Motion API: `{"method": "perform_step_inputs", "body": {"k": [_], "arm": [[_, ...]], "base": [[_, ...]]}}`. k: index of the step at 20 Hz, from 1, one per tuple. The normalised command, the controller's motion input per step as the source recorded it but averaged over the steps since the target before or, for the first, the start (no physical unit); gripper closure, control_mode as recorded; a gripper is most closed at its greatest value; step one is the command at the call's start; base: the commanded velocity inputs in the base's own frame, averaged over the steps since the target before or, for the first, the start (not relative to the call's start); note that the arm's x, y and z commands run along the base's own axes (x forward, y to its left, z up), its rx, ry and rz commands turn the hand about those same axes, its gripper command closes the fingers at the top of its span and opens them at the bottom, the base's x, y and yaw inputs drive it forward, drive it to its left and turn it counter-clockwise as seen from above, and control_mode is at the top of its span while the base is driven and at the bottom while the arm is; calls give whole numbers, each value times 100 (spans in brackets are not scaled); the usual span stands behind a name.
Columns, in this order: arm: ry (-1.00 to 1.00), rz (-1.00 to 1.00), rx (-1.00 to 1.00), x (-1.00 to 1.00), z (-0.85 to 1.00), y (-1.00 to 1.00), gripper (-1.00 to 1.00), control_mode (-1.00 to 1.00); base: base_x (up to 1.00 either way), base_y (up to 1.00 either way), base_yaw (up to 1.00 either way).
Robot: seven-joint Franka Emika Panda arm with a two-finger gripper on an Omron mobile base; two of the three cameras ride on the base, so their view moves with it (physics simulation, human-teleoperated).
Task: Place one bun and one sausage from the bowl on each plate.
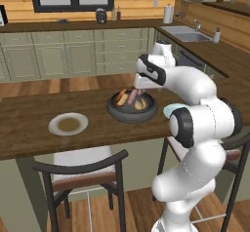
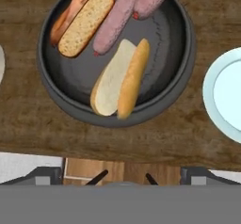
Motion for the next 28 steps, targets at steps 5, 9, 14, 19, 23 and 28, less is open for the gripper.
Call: {"method": "perform_step_inputs", "body": {"k": [5,9,14,19,23,28], "arm": [[7,-1,0,60,-35,3,-100,-100],[4,-3,0,61,-10,4,-100,-100],[1,0,0,63,0,0,-100,-100],[4,0,0,50,-6,0,-100,-100],[2,0,0,20,-26,0,-100,-100],[8,0,0,0,-53,0,-100,-100]], "base": [[0,0,0],[0,0,0],[0,0,0],[0,0,0],[0,0,0],[0,0,0]]}}
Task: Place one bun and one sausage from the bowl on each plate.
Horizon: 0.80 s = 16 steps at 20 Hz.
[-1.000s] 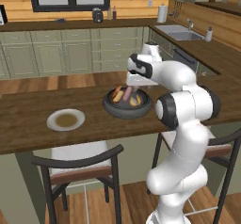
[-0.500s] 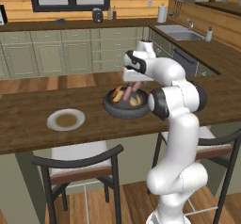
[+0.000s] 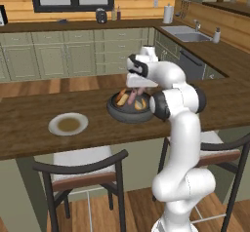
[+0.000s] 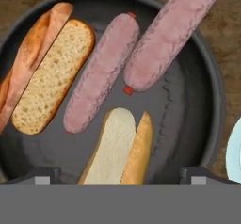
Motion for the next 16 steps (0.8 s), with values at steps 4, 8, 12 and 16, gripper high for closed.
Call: {"method": "perform_step_inputs", "body": {"k": [4,8,12,16], "arm": [[7,0,0,-6,-35,0,-100,-100],[5,0,0,-34,-23,0,-100,-100],[1,0,0,-53,-16,1,-100,-100],[0,0,0,-47,-19,6,-100,-100]], "base": [[0,0,0],[0,0,0],[0,0,0],[0,0,0]]}}
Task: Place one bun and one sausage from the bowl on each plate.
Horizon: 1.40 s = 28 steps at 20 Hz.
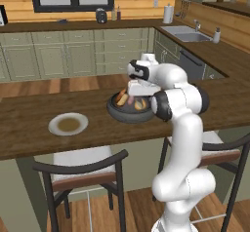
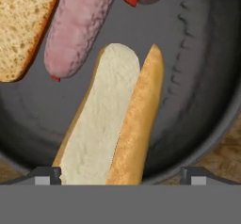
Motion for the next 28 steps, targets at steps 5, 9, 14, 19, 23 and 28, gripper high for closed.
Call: {"method": "perform_step_inputs", "body": {"k": [5,9,14,19,23,28], "arm": [[0,0,0,-4,-6,4,-100,-100],[0,0,0,0,0,0,-100,-100],[0,0,0,0,0,0,100,-100],[0,0,0,0,1,0,100,-100],[-2,0,0,-28,43,0,100,-100],[-6,0,0,-35,66,-32,100,-100]], "base": [[0,0,0],[0,0,0],[0,0,0],[0,0,0],[0,0,0],[0,0,0]]}}
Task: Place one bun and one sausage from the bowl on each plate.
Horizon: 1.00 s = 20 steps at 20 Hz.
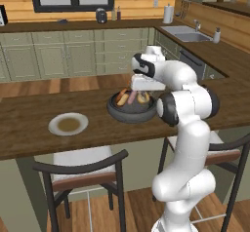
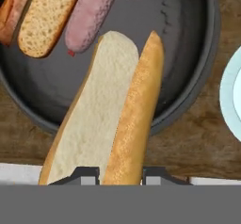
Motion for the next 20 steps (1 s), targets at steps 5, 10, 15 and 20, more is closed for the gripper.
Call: {"method": "perform_step_inputs", "body": {"k": [5,10,15,20], "arm": [[-13,0,0,-44,45,-86,100,-100],[-10,0,1,-3,19,-100,100,-100],[-12,1,0,0,-34,-85,100,-100],[-14,7,0,32,-57,-33,100,-100]], "base": [[0,0,0],[0,0,0],[0,0,0],[0,0,0]]}}
